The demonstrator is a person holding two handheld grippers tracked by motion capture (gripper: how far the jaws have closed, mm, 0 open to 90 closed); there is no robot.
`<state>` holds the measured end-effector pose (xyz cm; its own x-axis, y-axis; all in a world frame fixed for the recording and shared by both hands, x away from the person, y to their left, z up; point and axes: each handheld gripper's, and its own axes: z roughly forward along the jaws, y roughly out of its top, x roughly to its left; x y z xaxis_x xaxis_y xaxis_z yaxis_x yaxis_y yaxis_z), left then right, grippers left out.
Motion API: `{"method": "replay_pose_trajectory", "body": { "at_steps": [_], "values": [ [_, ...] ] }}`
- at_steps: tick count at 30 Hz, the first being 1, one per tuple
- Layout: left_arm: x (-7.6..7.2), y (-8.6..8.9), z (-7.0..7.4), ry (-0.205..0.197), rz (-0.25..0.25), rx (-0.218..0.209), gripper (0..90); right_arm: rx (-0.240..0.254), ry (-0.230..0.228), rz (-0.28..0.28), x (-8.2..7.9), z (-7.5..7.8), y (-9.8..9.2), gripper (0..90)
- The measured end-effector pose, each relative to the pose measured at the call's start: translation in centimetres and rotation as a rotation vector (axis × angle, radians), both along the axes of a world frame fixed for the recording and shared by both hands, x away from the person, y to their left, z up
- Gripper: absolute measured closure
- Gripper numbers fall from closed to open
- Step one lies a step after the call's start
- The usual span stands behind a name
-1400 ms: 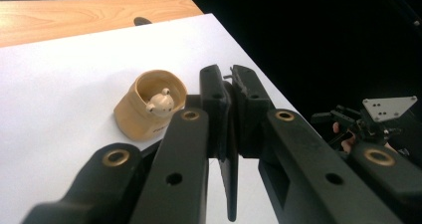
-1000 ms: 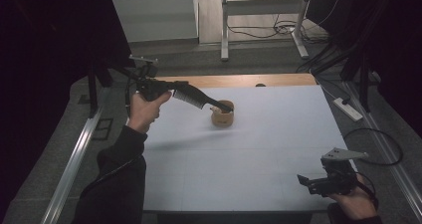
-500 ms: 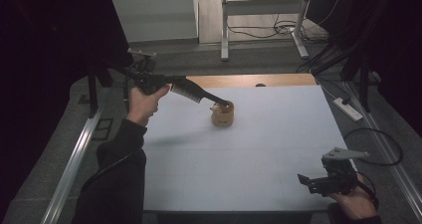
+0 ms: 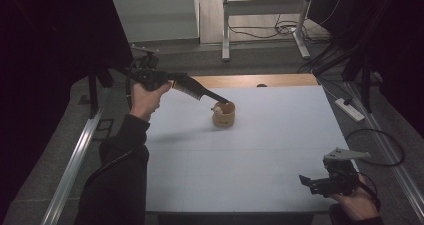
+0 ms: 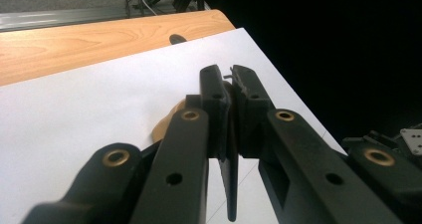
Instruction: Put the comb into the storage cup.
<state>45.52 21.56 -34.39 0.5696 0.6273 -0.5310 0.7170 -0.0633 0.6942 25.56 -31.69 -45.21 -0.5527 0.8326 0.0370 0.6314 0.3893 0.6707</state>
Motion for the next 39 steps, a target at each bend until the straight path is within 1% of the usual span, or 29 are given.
{"method": "replay_pose_trajectory", "body": {
  "at_steps": [7,16,20,36,39],
  "values": [
    [0.5,-0.4,-0.1,0.008,0.006,0.016,83.9,0.000,0.001,0.000,0.0,0.0,0.0,0.0],
    [1.1,-0.9,-0.3,0.015,0.001,0.039,83.9,0.001,0.002,0.002,0.0,0.0,0.0,0.0],
    [1.3,-1.1,-0.4,0.018,0.000,0.042,83.9,-0.001,0.004,0.004,0.0,0.0,0.0,0.0],
    [2.3,-1.9,-1.5,0.043,-0.004,0.070,83.9,-0.003,0.005,0.009,0.0,0.0,0.0,0.0],
    [2.5,-2.0,-1.7,0.049,-0.004,0.070,83.9,-0.004,0.005,0.010,0.0,0.0,0.0,0.0]
  ]
}}
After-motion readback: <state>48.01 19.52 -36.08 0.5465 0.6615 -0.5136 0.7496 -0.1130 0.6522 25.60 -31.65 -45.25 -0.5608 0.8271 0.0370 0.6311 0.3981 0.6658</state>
